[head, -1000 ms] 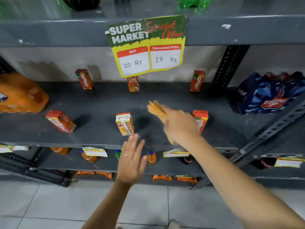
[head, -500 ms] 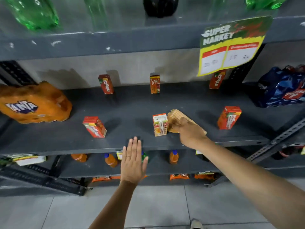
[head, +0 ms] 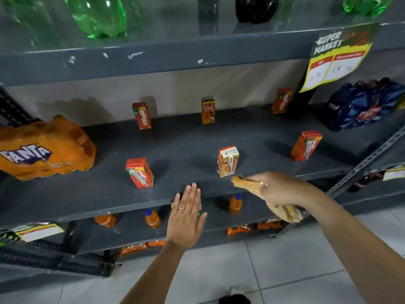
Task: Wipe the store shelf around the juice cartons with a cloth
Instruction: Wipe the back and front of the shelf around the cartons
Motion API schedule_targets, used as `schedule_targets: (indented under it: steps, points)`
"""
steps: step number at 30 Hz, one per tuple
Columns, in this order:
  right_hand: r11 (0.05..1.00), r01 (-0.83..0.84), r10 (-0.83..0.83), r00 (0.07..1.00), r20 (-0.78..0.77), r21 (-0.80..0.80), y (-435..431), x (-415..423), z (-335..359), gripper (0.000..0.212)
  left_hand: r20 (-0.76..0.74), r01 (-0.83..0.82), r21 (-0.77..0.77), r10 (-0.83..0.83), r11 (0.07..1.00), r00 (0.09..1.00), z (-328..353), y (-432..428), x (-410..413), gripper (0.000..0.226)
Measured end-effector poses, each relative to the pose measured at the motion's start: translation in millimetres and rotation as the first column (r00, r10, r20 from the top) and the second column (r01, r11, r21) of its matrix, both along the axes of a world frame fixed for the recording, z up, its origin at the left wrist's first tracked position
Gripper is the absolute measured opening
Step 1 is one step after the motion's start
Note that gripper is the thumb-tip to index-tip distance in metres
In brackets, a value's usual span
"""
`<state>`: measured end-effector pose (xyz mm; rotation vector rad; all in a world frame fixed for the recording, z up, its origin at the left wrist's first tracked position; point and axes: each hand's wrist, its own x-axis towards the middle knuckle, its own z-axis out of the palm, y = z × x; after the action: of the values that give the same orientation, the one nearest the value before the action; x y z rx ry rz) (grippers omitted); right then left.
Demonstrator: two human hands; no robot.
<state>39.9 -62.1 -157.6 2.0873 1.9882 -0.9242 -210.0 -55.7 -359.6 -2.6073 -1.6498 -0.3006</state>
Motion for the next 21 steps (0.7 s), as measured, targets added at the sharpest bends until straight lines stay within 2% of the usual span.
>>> schedule_targets:
  steps: [2,4,6,8,11,15,19,21]
  points:
    - [0.988,-0.087,0.097,0.993,-0.072,0.128,-2,-27,9,0.061,0.021,-0.031,0.000,0.031,1.000,0.999,1,-2,-9,0.065]
    - [0.948,-0.072,0.128,0.978,-0.164,0.309,0,-66,1,0.065,0.035,-0.037,0.000,0.037,0.999,0.999,1,-4,-16,0.064]
    - [0.891,-0.072,0.103,0.994,-0.044,0.448,18,-100,-14,0.065,0.052,-0.027,-0.004,0.027,1.000,0.998,3,-4,-15,0.064]
    - [0.865,-0.095,0.031,0.990,0.136,0.492,40,-124,-33,0.065,0.082,-0.022,-0.017,0.023,1.000,0.996,3,-5,-14,0.063]
    - [0.921,-0.064,-0.030,0.972,0.232,0.385,58,-135,-59,0.055,0.093,-0.024,-0.029,0.026,0.999,0.995,1,-5,-15,0.063]
    - [0.948,-0.161,0.077,0.953,0.294,0.276,46,-133,-81,0.056,0.077,-0.037,-0.022,0.039,0.999,0.996,1,-5,-14,0.064]
    - [0.950,-0.186,0.145,0.974,0.175,0.252,15,-100,-67,0.047,0.062,-0.058,-0.026,0.060,0.998,0.996,1,-6,-11,0.065]
    - [0.975,-0.180,0.169,0.982,0.085,0.132,-6,-75,-57,0.048,0.058,-0.075,-0.030,0.076,0.997,0.995,0,-6,-9,0.066]
